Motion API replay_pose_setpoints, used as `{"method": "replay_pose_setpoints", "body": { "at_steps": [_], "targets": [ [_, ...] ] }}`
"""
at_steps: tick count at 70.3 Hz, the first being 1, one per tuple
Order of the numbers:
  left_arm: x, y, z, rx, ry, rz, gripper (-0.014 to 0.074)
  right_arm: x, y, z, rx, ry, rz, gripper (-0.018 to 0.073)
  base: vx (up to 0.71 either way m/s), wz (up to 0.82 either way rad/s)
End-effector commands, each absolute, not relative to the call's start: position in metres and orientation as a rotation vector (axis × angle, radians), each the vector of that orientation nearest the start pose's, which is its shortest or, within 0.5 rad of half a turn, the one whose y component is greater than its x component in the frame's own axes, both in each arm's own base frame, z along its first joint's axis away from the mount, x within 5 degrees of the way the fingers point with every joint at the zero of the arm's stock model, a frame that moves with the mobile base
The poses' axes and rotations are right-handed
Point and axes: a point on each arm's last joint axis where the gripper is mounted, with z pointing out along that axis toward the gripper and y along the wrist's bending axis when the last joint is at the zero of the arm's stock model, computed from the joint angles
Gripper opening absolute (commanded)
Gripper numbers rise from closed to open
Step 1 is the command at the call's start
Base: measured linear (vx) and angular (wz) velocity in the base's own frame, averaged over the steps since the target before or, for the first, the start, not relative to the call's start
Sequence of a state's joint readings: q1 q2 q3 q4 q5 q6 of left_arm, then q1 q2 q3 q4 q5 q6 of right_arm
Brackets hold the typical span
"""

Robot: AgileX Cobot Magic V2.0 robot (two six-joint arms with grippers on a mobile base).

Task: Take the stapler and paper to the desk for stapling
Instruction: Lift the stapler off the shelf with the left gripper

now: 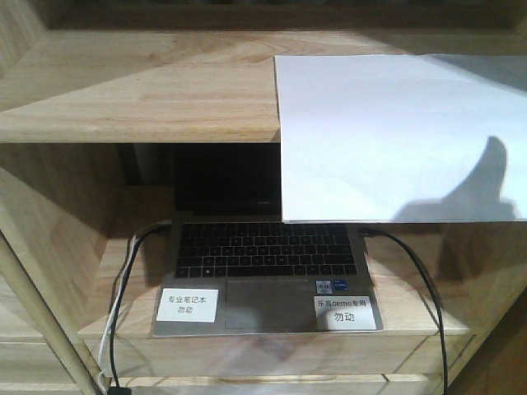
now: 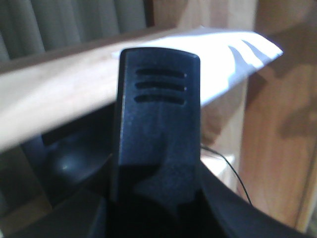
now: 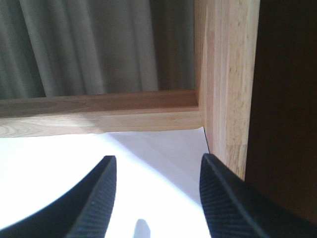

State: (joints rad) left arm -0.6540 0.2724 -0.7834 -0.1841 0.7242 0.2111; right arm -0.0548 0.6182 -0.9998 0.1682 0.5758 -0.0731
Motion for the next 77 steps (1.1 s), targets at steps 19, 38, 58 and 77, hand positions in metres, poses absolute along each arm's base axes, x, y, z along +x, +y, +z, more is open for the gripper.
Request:
{"method": "replay_pose_setpoints", "body": {
  "at_steps": [19, 38, 58, 77],
  "targets": [
    [-0.015, -0.004, 0.386, 0.666, 1.463, -0.571, -0.0008, 0.096, 0.002, 0.456, 0.037, 1.58, 0.073, 0.036, 0.0, 0.0],
    [-0.016, -0.003, 0.386, 0.662, 1.455, -0.572, -0.0008, 0.096, 0.002, 0.456, 0.037, 1.58, 0.073, 0.036, 0.0, 0.0],
    [-0.016, -0.003, 0.386, 0.663, 1.455, -0.572, -0.0007, 0.096, 0.002, 0.456, 0.037, 1.58, 0.073, 0.036, 0.0, 0.0],
    [-0.016, -0.003, 0.386, 0.663, 1.455, -0.572, -0.0006, 0.096, 0.002, 0.456, 0.037, 1.58, 0.073, 0.036, 0.0, 0.0]
  ]
}}
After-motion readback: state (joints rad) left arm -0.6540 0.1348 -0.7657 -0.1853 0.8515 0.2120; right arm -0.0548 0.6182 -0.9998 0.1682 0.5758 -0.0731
